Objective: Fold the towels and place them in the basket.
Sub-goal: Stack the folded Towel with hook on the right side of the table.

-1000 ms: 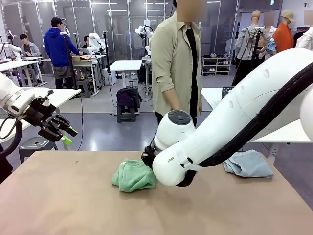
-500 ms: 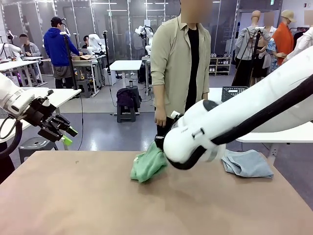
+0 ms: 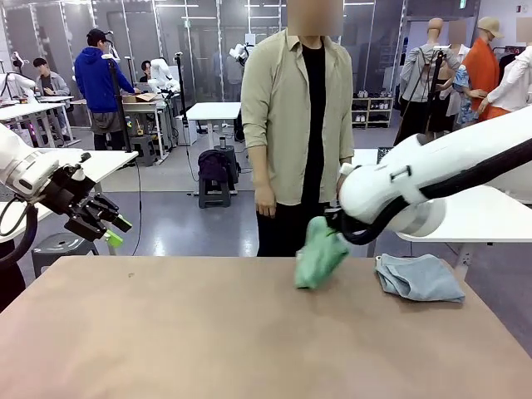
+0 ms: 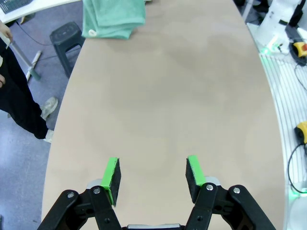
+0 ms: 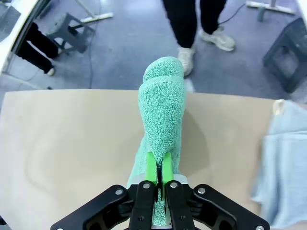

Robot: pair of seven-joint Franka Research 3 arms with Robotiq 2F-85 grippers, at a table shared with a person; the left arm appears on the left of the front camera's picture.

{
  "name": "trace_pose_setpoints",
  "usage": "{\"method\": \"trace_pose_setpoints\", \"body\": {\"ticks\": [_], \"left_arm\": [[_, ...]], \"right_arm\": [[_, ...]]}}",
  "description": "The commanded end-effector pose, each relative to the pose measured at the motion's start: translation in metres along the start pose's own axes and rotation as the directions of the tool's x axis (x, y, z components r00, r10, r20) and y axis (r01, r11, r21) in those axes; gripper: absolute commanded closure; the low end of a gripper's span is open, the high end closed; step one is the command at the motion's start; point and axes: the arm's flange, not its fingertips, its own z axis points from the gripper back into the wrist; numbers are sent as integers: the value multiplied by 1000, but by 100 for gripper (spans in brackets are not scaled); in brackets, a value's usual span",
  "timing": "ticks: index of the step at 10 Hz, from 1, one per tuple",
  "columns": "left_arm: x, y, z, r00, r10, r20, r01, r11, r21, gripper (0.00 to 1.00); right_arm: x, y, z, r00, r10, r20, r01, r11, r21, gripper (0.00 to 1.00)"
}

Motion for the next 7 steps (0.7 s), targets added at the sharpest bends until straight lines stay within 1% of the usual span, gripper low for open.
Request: {"method": "trace_pose_setpoints", "body": {"ticks": [1,3,4,7], "left_arm": [[1,-2,2,1000,-3,2,3,1000,2,30],[1,-2,2,1000,-3,2,3,1000,2,30],[1,-2,2,1000,-3,2,3,1000,2,30],[1,-2,2,1000,-3,2,3,1000,2,30]], "right_arm": [[4,-31,44,999,45,-26,-46,999,-26,95],[16,-62,56,998,55,-28,-57,994,-94,95],[20,-77,56,996,78,-51,-84,988,-130,95],[29,-116,44,991,104,-89,-120,973,-199,95]]}}
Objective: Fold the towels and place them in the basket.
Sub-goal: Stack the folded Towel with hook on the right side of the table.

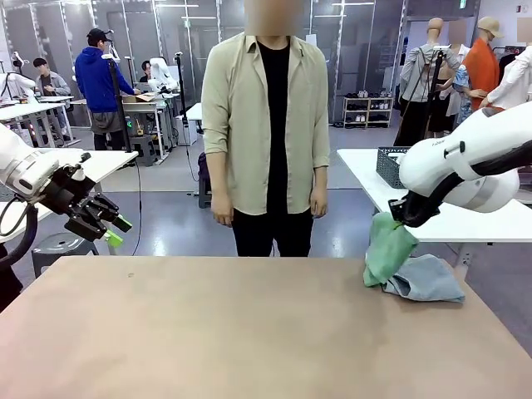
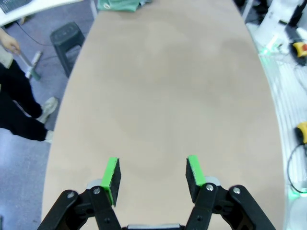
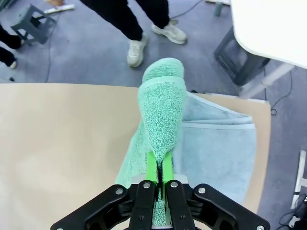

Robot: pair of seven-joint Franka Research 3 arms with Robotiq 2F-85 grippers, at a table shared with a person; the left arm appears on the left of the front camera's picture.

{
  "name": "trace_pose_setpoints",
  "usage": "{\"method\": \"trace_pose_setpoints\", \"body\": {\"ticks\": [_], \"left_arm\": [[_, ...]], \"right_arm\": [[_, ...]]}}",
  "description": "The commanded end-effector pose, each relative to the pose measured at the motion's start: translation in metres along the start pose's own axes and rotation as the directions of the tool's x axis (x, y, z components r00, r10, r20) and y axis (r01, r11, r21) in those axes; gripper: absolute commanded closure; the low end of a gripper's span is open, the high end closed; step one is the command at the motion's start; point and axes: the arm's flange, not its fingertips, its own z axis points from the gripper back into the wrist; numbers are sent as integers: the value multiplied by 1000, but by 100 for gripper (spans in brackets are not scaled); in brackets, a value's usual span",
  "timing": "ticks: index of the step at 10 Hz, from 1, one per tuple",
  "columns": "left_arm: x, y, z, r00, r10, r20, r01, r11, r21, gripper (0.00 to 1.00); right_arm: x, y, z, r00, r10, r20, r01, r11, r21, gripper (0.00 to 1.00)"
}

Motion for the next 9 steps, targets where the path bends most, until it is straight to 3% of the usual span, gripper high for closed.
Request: {"method": "trace_pose_setpoints", "body": {"ticks": [1,4,5,6,7,8,9], "left_arm": [[1,-2,2,1000,-2,2,2,1000,2,30],[1,-2,2,1000,-2,2,2,1000,2,30],[1,-2,2,1000,-2,2,2,1000,2,30],[1,-2,2,1000,-2,2,2,1000,2,30],[1,-2,2,1000,-2,2,2,1000,2,30],[1,-2,2,1000,-2,2,2,1000,2,30],[1,-2,2,1000,-2,2,2,1000,2,30]], "right_arm": [[6,-13,-17,999,27,-31,-28,999,-32,95],[9,-27,-26,997,47,-54,-53,994,-100,91],[10,-30,-26,997,55,-58,-61,992,-114,75],[11,-34,-27,997,56,-59,-63,990,-129,72],[11,-37,-27,996,59,-65,-67,988,-141,55],[11,-41,-27,996,62,-71,-72,985,-159,52],[11,-46,-26,995,61,-81,-75,981,-180,35]]}}
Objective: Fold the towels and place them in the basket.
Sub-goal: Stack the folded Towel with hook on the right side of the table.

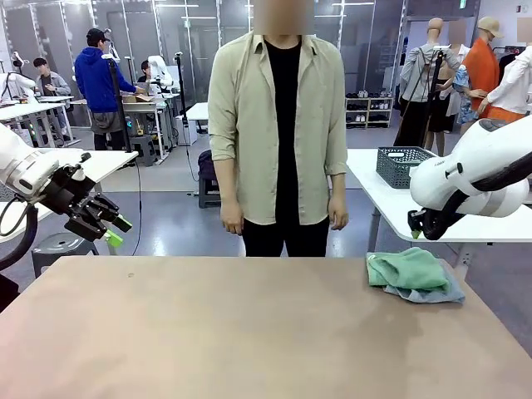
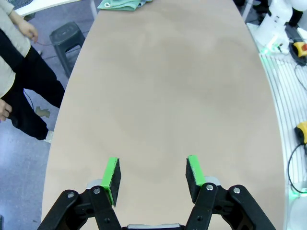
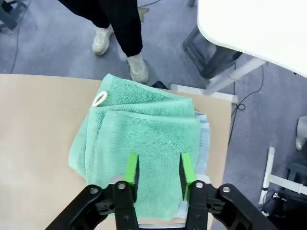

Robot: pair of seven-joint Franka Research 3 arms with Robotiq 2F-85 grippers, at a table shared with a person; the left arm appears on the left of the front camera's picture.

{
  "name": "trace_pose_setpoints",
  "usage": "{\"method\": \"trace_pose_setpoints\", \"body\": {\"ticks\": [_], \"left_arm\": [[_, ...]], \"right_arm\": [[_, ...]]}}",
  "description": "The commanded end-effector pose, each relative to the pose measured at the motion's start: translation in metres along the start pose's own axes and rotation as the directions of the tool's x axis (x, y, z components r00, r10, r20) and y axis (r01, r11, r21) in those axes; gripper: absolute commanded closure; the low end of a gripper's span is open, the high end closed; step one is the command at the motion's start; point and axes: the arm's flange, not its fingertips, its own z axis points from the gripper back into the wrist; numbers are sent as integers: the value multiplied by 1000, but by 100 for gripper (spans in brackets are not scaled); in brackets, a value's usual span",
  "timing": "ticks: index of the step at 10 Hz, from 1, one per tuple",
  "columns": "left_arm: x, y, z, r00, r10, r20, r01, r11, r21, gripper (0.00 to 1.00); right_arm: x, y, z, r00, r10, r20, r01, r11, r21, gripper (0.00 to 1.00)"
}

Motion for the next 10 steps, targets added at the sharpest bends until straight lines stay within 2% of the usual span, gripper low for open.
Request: {"method": "trace_pose_setpoints", "body": {"ticks": [1,2,3,5,7,9,10], "left_arm": [[1,-2,2,1000,-2,2,2,1000,2,30],[1,-2,2,1000,-2,2,2,1000,2,30],[1,-2,2,1000,-2,2,2,1000,2,30],[1,-2,2,1000,-2,2,2,1000,2,30],[1,-2,2,1000,-2,2,2,1000,2,30],[1,-2,2,1000,-2,2,2,1000,2,30],[1,-2,2,1000,-2,2,2,1000,2,30]], "right_arm": [[4,-6,2,999,-12,-36,10,998,-54,32],[2,-9,10,999,-7,-47,4,998,-68,16],[4,-6,30,998,-33,-52,28,995,-93,27],[8,7,103,992,-64,-109,48,989,-141,27],[4,15,188,980,-80,-182,58,990,-126,27],[-9,6,268,981,-77,-177,65,995,-73,27],[-23,-1,314,987,-60,-146,53,997,-52,27]]}}
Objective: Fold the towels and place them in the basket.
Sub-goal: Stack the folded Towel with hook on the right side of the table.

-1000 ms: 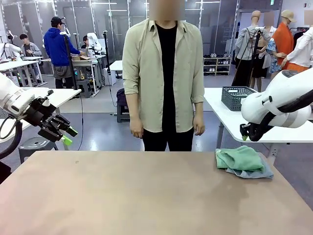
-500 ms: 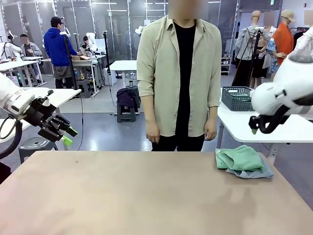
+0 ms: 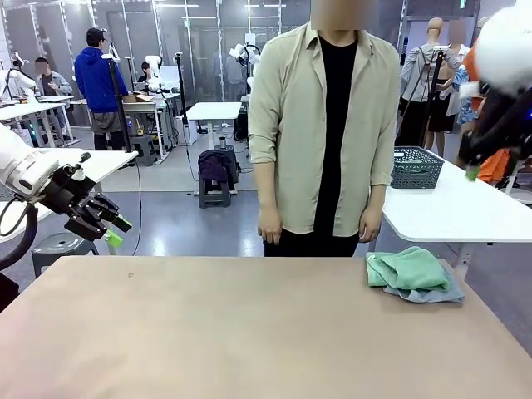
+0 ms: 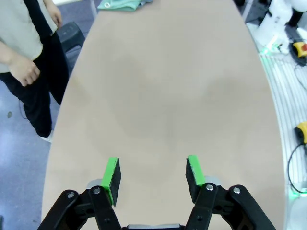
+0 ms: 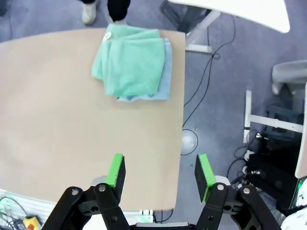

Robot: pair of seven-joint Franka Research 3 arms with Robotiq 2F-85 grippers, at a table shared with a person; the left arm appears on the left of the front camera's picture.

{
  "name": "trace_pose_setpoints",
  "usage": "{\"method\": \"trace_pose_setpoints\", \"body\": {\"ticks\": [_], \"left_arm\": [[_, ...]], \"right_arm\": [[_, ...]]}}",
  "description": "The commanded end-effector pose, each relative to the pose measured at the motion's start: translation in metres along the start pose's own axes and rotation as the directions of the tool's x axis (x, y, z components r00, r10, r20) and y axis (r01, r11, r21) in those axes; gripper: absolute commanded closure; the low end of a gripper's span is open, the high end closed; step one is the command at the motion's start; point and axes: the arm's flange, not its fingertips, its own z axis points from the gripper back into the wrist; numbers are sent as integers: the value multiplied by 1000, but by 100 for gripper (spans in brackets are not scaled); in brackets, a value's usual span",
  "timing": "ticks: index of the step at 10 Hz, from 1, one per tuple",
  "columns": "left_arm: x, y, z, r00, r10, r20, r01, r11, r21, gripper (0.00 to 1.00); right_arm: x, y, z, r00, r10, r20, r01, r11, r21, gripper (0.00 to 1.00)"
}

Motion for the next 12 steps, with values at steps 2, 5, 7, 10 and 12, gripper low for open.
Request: {"method": "trace_pose_setpoints", "body": {"ticks": [2,5,7,10,12], "left_arm": [[1,-2,2,1000,-2,2,2,1000,2,30],[1,-2,2,1000,-2,2,2,1000,2,30],[1,-2,2,1000,-2,2,2,1000,2,30],[1,-2,2,1000,-2,2,2,1000,2,30],[1,-2,2,1000,-2,2,2,1000,2,30]], "right_arm": [[-45,-31,88,990,1,140,-17,994,109,27],[-84,-37,142,964,4,265,-50,984,169,27],[-91,-34,151,956,17,292,-69,983,170,27],[-92,-37,164,960,-7,281,-36,988,148,27],[-92,-37,164,960,-7,281,-36,988,148,27]]}}
